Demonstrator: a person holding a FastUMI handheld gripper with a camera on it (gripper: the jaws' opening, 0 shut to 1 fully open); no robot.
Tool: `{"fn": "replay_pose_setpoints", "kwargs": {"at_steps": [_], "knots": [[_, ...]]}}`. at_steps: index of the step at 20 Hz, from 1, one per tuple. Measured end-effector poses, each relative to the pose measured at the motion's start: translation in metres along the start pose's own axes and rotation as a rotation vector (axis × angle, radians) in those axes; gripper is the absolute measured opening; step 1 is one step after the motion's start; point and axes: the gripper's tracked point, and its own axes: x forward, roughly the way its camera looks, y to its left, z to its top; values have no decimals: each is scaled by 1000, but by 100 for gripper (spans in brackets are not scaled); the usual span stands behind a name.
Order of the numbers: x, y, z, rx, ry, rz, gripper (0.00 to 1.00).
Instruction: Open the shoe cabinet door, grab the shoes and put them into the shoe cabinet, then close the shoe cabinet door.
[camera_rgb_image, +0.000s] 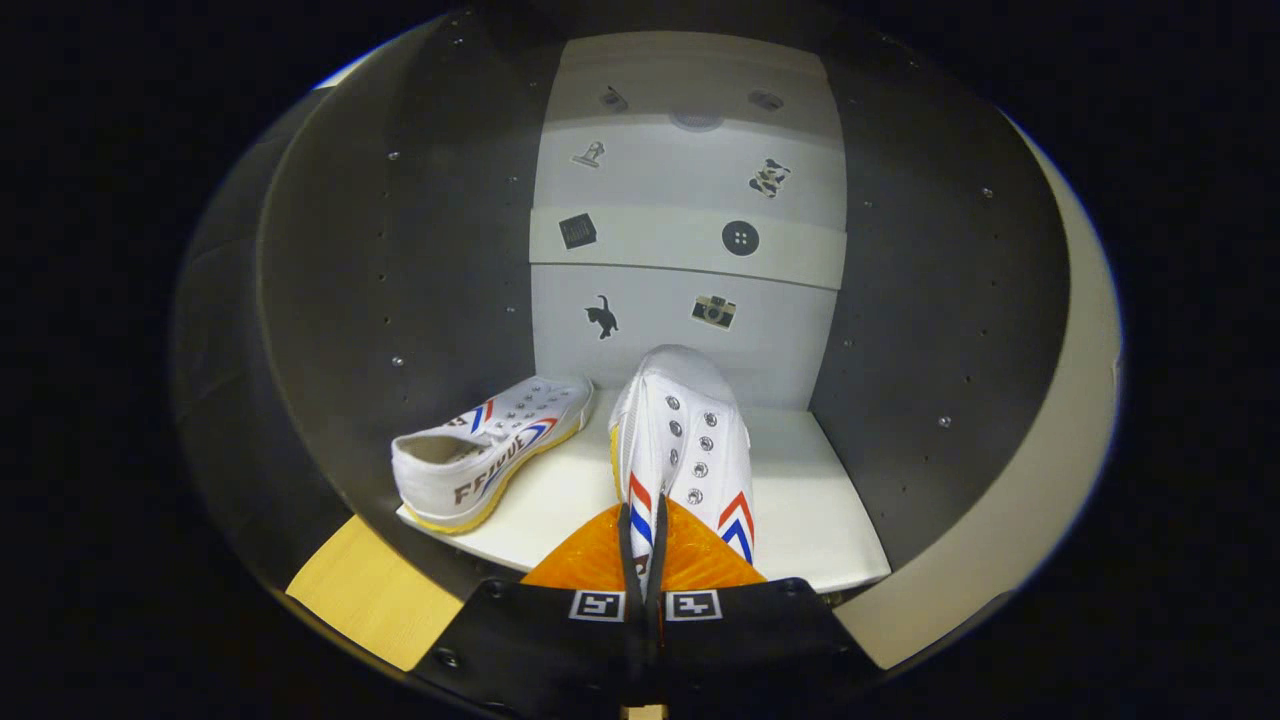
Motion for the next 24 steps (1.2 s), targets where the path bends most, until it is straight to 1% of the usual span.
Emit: {"fn": "replay_pose_setpoints", "kwargs": {"at_steps": [4,6,8,12,16,19,20,21,24], "knots": [[33,0,5,14,32,-2,1],[41,1,4,11,55,-1,1],[51,1,9,17,52,-3,1],[71,9,17,-23,59,-6,1],[84,15,9,-10,90,-10,0],[83,12,12,-18,77,-23,1],[81,10,15,-17,63,-32,11],[76,5,21,-21,29,-48,29],[46,5,33,12,-38,-56,81]]}}
